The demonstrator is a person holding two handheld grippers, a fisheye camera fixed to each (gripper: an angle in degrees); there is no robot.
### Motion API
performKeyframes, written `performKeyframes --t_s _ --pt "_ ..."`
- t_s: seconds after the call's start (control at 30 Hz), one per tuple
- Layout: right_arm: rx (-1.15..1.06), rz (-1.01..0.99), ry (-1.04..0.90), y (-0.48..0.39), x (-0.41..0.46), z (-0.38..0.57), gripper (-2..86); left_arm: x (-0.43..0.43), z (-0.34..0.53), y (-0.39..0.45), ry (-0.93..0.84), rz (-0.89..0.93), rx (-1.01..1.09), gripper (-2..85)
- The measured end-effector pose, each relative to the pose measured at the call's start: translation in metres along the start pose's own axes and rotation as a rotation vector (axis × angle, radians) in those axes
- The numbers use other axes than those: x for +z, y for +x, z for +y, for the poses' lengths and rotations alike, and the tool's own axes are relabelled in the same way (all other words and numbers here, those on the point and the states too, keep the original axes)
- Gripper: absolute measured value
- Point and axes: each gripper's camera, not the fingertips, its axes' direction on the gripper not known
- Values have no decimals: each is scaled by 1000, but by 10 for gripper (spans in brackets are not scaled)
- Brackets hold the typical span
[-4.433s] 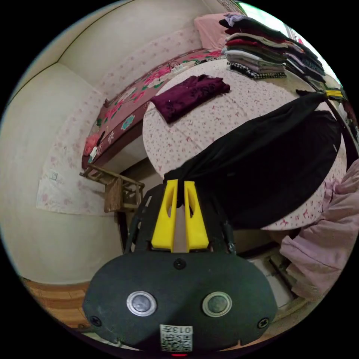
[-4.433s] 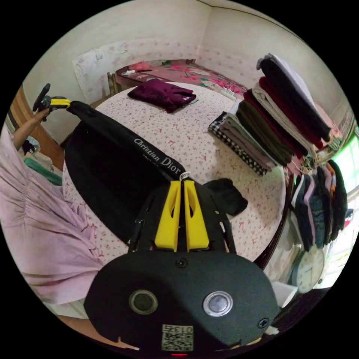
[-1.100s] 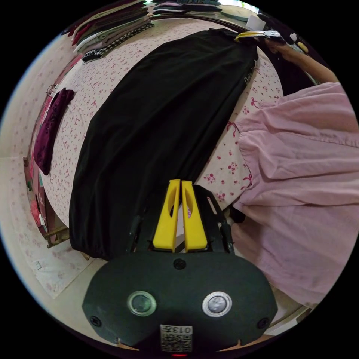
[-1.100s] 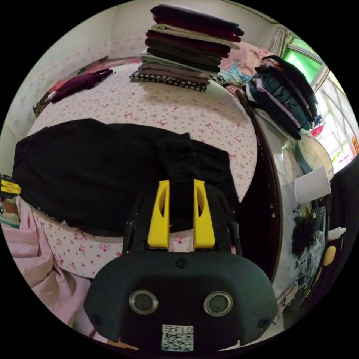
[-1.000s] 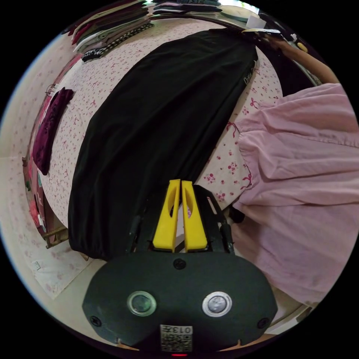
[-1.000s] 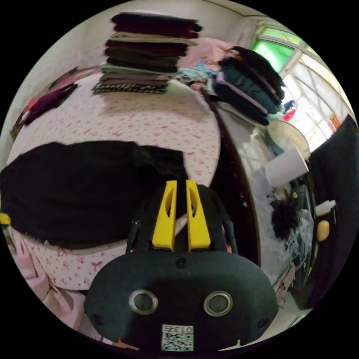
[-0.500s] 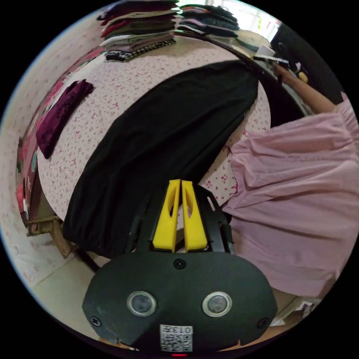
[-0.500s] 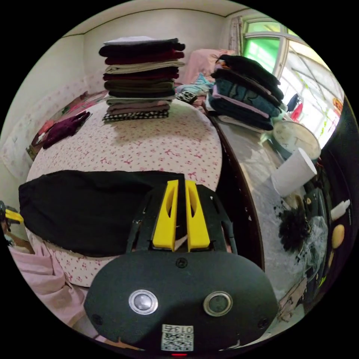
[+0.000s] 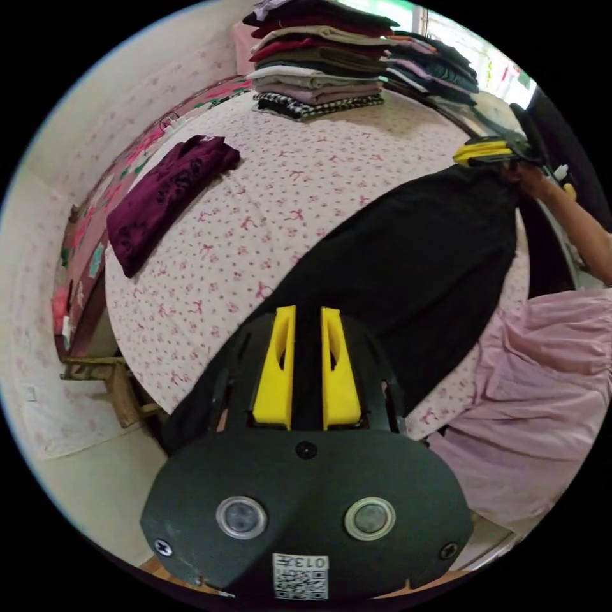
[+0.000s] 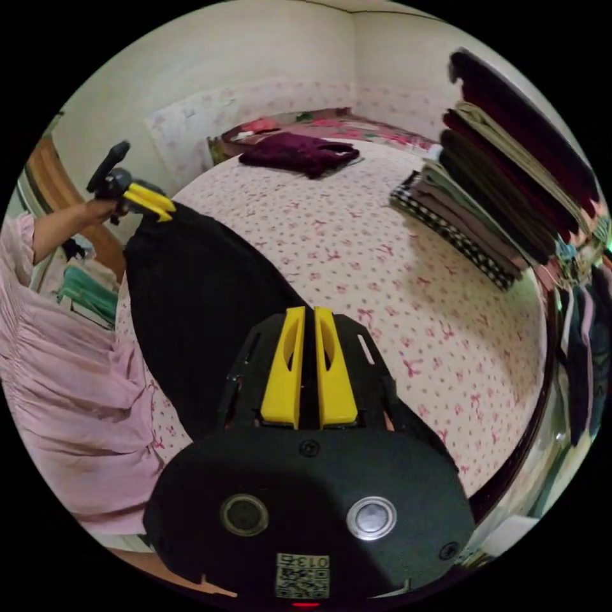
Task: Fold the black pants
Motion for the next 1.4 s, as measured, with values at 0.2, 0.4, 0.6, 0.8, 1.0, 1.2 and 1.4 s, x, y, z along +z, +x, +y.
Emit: performKeyframes --t_s 0.2,0.4,0.6,0.8,1.0,1.2,1.4 --pt "-93 -101 -86 -21 82 -79 61 33 -28 -11 -123 21 137 75" --pt "-170 -148 -114 -33 106 -105 6 16 -10 -6 -80 -4 221 10" --pt "-175 -176 -64 -46 96 -78 6 -12 50 34 36 -121 235 3" --pt "-32 -158 -37 -48 122 -94 65 14 88 70 31 -262 173 3" --pt "-162 -292 32 -87 149 -168 80 14 106 64 70 -282 141 2" --pt "-375 -385 -128 -152 219 -225 41 15 119 50 103 -275 125 1" --pt "-478 -346 -118 -187 205 -202 7 11 142 24 113 -242 70 -2"
